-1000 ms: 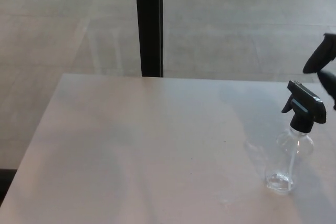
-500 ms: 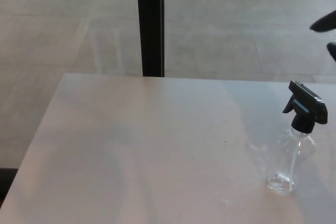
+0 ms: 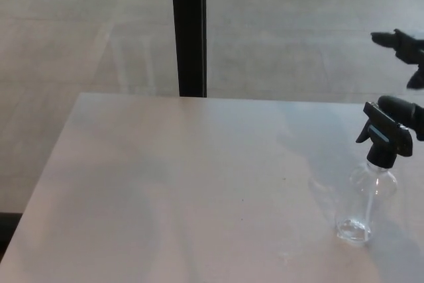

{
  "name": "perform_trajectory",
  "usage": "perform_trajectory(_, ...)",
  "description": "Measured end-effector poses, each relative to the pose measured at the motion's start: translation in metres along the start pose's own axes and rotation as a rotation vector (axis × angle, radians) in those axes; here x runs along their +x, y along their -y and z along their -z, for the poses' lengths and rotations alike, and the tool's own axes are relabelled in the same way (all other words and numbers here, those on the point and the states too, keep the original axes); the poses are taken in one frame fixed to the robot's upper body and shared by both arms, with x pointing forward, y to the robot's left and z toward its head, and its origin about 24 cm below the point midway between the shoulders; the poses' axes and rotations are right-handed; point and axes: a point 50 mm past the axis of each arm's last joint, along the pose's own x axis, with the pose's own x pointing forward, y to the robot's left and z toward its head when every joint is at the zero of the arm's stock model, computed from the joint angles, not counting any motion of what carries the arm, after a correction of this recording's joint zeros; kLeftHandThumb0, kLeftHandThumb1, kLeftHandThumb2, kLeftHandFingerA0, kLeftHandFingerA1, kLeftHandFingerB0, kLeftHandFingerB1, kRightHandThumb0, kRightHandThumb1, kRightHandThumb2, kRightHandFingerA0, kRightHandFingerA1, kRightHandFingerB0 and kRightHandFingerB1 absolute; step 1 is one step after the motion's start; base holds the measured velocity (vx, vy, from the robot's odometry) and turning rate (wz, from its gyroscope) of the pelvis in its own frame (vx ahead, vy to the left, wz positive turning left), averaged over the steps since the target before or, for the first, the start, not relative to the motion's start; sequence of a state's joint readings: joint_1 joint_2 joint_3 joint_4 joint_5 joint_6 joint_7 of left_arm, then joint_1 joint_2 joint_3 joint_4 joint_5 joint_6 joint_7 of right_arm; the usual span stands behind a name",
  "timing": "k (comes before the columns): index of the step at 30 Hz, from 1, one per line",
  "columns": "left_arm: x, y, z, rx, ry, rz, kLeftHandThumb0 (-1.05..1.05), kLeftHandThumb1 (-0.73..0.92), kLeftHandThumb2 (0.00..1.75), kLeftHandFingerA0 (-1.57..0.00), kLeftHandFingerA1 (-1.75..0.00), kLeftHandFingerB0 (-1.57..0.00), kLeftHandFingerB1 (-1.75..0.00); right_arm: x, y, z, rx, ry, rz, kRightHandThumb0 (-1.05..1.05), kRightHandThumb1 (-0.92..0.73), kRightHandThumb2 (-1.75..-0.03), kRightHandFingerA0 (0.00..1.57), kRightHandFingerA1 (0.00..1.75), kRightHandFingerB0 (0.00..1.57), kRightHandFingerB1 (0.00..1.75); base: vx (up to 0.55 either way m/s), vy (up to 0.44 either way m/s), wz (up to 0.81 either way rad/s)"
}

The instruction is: The robot uses its right hand to grab and lift the lid of the spray bottle kept in the middle of the desk and places the lid on the right side of the bottle

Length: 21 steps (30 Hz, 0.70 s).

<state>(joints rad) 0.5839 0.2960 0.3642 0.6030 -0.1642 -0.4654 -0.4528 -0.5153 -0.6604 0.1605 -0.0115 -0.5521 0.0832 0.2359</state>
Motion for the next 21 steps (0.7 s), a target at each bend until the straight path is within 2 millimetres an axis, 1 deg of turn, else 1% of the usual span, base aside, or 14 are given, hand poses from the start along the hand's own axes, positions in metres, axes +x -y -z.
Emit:
perform_trajectory(3, 0.000, 0.000, 0.000, 0.000, 0.000, 0.001, -0.67, 0.75, 0.63, -0.40, -0.58, -0.42, -0.41, 0.002, -0.004, -0.001, -0.026, -0.011, -0.057, -1.04, -0.92, -0.80, 0.74, 1.30, 0.28, 0.33, 0.00, 0.000, 0.00)
perform_trajectory(4, 0.000, 0.000, 0.000, 0.000, 0.000, 0.002, -0.67, 0.75, 0.63, -0.40, -0.58, -0.43, -0.41, 0.002, -0.005, -0.001, -0.035, -0.015, -0.077, -1.00, -0.77, -1.16, 0.80, 1.29, 0.29, 0.45, 0.00, 0.000, 0.00)
perform_trajectory(5, 0.000, 0.000, 0.000, 0.000, -0.001, 0.002, -0.67, 0.75, 0.62, -0.40, -0.58, -0.43, -0.41, 0.002, -0.006, -0.001, -0.041, -0.019, -0.090, -1.03, -0.92, -0.77, 0.71, 1.18, 0.36, 0.36, 0.00, 0.000, 0.00)
perform_trajectory(7, 0.000, 0.001, 0.000, 0.001, -0.001, 0.003, -0.68, 0.76, 0.63, -0.38, -0.59, -0.42, -0.41, 0.004, -0.008, -0.003, -0.059, -0.024, -0.130, -1.00, -0.92, -0.78, 0.83, 0.77, 0.53, 0.42, 0.00, 0.000, 0.00)
perform_trajectory(9, 0.000, 0.001, 0.000, 0.003, -0.001, 0.006, -0.69, 0.76, 0.63, -0.39, -0.60, -0.40, -0.42, 0.006, -0.010, -0.004, -0.074, -0.028, -0.165, -1.02, -0.92, -0.79, 0.97, 1.13, 0.60, 0.46, 0.00, 0.000, 0.00)
perform_trajectory(10, 0.000, 0.001, 0.000, 0.003, -0.001, 0.006, -0.69, 0.76, 0.63, -0.39, -0.60, -0.40, -0.42, 0.006, -0.010, -0.004, -0.077, -0.029, -0.169, -1.02, -0.92, -0.79, 0.97, 1.13, 0.60, 0.46, 0.00, 0.000, 0.00)
perform_trajectory(11, 0.001, 0.002, 0.000, 0.004, -0.002, 0.009, -0.69, 0.76, 0.63, -0.40, -0.60, -0.40, -0.42, 0.007, -0.012, -0.006, -0.091, -0.033, -0.201, -1.00, -0.76, -1.12, 0.99, 1.17, 0.59, 0.54, 0.00, 0.000, 0.00)
perform_trajectory(12, 0.001, 0.002, 0.000, 0.005, -0.003, 0.010, -0.70, 0.76, 0.63, -0.39, -0.60, -0.40, -0.42, 0.008, -0.014, -0.006, -0.100, -0.036, -0.218, -0.91, -0.73, -1.21, 1.11, 1.23, 0.64, 0.61, 0.00, 0.000, 0.00)
perform_trajectory(13, 0.001, 0.002, 0.000, 0.005, -0.004, 0.013, -0.72, 0.76, 0.63, -0.38, -0.58, -0.40, -0.41, 0.008, -0.015, -0.007, -0.111, -0.039, -0.236, -1.03, -0.87, -0.79, 1.01, 1.24, 0.66, 0.50, 0.00, 0.000, 0.00)
perform_trajectory(14, 0.001, 0.003, 0.000, 0.006, -0.004, 0.015, -0.74, 0.77, 0.63, -0.40, -0.58, -0.41, -0.41, 0.009, -0.016, -0.008, -0.121, -0.042, -0.254, -0.99, -0.92, -0.76, 1.02, 1.23, 0.64, 0.49, 0.00, 0.000, 0.00)
perform_trajectory(15, 0.001, 0.003, 0.001, 0.008, -0.006, 0.019, -0.73, 0.75, 0.63, -0.38, -0.58, -0.40, -0.41, 0.010, -0.016, -0.009, -0.130, -0.044, -0.268, -1.01, -0.79, -0.87, 1.01, 1.11, 0.57, 0.49, 0.00, 0.000, 0.00)
perform_trajectory(19, 0.002, 0.006, 0.002, 0.014, -0.015, 0.033, -0.79, 0.62, 0.78, -0.39, -0.60, -0.37, -0.46, 0.013, -0.016, -0.011, -0.174, -0.064, -0.315, -0.93, -0.92, -0.73, 0.94, 0.93, 0.48, 0.44, 0.00, 0.000, 0.00)
perform_trajectory(20, 0.002, 0.006, 0.003, 0.018, -0.020, 0.038, -0.76, 0.62, 0.76, -0.39, -0.59, -0.38, -0.45, 0.014, -0.016, -0.011, -0.186, -0.071, -0.330, -0.89, -0.75, -1.14, 0.94, 0.90, 0.38, 0.54, 0.00, 0.000, 0.00)
perform_trajectory(21, 0.002, 0.007, 0.003, 0.021, -0.024, 0.042, -0.72, 0.75, 0.63, -0.41, -0.56, -0.41, -0.40, 0.015, -0.017, -0.011, -0.196, -0.078, -0.343, -0.89, -0.92, -0.69, 1.02, 0.89, 0.45, 0.43, 0.00, 0.000, 0.00)
